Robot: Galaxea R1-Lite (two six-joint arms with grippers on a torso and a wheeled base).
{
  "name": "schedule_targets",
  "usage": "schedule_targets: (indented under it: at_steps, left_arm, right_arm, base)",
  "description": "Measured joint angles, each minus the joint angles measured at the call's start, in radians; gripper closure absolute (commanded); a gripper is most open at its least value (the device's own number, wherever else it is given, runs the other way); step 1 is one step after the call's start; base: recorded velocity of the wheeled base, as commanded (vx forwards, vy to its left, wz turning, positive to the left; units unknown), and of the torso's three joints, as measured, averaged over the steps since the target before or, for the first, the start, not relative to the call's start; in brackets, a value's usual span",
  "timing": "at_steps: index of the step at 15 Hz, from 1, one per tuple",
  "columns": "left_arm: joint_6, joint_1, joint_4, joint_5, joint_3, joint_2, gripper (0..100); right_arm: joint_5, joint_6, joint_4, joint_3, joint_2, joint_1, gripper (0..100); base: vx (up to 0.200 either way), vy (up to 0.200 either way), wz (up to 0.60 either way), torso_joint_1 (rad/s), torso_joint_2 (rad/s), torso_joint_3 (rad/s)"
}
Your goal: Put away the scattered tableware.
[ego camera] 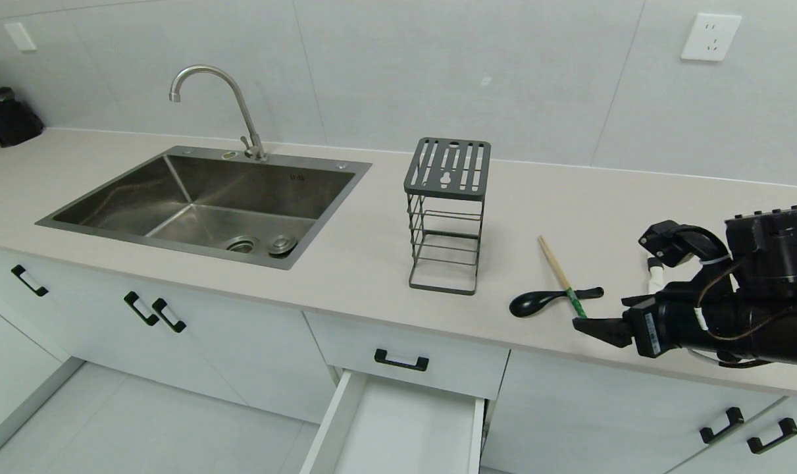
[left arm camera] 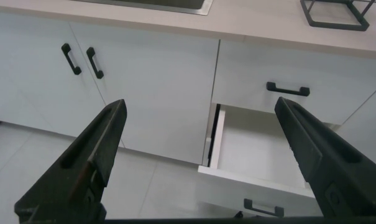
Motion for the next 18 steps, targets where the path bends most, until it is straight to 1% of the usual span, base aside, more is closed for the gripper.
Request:
schedule_targets:
  at_steps: [5, 8, 12, 16, 18]
  left_arm:
    - [0.000, 0.000, 0.000, 0.000, 0.000, 0.000, 0]
    - [0.000, 0.000, 0.000, 0.000, 0.000, 0.000, 0]
    - [0.000, 0.000, 0.000, 0.000, 0.000, 0.000, 0]
    - [0.000, 0.000, 0.000, 0.000, 0.000, 0.000, 0]
    - [0.000, 0.000, 0.000, 0.000, -0.001, 0.000, 0]
  right_arm:
    - [-0.070, -0.003, -0.028, -0.039, 0.093, 0.014, 0]
    - [-0.084, -0.003, -0.029, -0.102, 0.148, 0.014, 0]
    - [-0.117, -0.003, -0.030, -0.119, 0.198, 0.014, 0]
    - [-0.118, -0.002, -0.034, -0.123, 0.219, 0.005, 0]
    - [-0.117, -0.003, -0.065, -0.135, 0.234, 0.004, 0]
  base:
    - [0.000, 0.000, 0.00, 0.000, 0.00, 0.000]
    - [0.000, 0.000, 0.00, 0.000, 0.00, 0.000]
    - [0.000, 0.000, 0.00, 0.000, 0.00, 0.000]
    - [0.000, 0.000, 0.00, 0.000, 0.00, 0.000]
    - [0.000, 0.000, 0.00, 0.000, 0.00, 0.000]
